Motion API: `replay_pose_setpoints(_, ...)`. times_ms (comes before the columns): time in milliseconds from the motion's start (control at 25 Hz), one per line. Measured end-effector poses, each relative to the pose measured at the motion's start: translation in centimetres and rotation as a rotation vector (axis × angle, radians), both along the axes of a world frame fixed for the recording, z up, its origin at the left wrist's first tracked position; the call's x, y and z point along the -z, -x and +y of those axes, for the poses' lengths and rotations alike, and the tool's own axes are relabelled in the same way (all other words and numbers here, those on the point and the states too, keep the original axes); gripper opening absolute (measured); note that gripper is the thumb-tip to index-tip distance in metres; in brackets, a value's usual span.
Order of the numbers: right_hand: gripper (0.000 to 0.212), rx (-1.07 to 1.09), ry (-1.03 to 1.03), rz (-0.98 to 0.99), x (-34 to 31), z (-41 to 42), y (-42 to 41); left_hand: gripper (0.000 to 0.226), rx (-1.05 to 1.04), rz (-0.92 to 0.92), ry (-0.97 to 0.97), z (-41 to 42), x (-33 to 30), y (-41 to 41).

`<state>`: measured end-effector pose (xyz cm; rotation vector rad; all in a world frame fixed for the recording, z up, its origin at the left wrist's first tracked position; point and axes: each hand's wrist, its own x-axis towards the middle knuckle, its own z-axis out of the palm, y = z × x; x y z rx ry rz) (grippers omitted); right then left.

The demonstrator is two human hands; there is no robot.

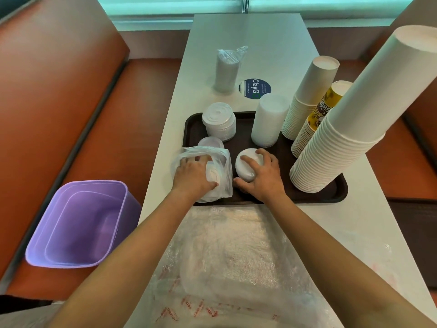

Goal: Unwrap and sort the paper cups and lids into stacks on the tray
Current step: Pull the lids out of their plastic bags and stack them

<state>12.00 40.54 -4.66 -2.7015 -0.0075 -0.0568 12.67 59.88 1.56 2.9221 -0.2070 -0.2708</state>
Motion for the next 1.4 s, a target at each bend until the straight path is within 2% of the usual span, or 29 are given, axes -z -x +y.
replay_pose_setpoints(120,0.058,0.051,-0.145,0.004,-0.1,0.0,-0.2,0.075,-0.024,0.087,0.046,0.1,0.2,-0.4)
replay_pose_setpoints(200,0.06,0.067,-0.154,0.049,-0.4,0.0,-0.4,0.076,-0.04,0.128,0.092,0.2,0.4,-0.6)
replay_pose_setpoints(360,0.062,0.06,-0.111,0.056,-0.5,0.0,-0.3,0.072,-0.063,0.182,0.141,0.4,0.9,-1.0)
replay_pose_setpoints(640,0.067,0.057,0.018,0.112,-1.2,0.1,-0.7,0.08,-0.061,0.076,0.106,0.5,0.0,-0.5)
replay_pose_setpoints(880,0.079,0.047,0.127,0.11,-1.3,0.0,-0.2,0.081,-0.157,0.131,0.308,0.8,-0.5,-0.7)
replay_pose_setpoints(1240,0.059,0.012,0.136,0.106,-1.0,-0.4,0.6,0.061,-0.237,0.155,0.407,0.9,-2.2,-0.8)
replay_pose_setpoints(1400,0.069,-0.004,0.186,0.117,-1.3,-0.4,0.8,0.06,-0.284,0.181,0.479,0.8,-3.2,-0.9)
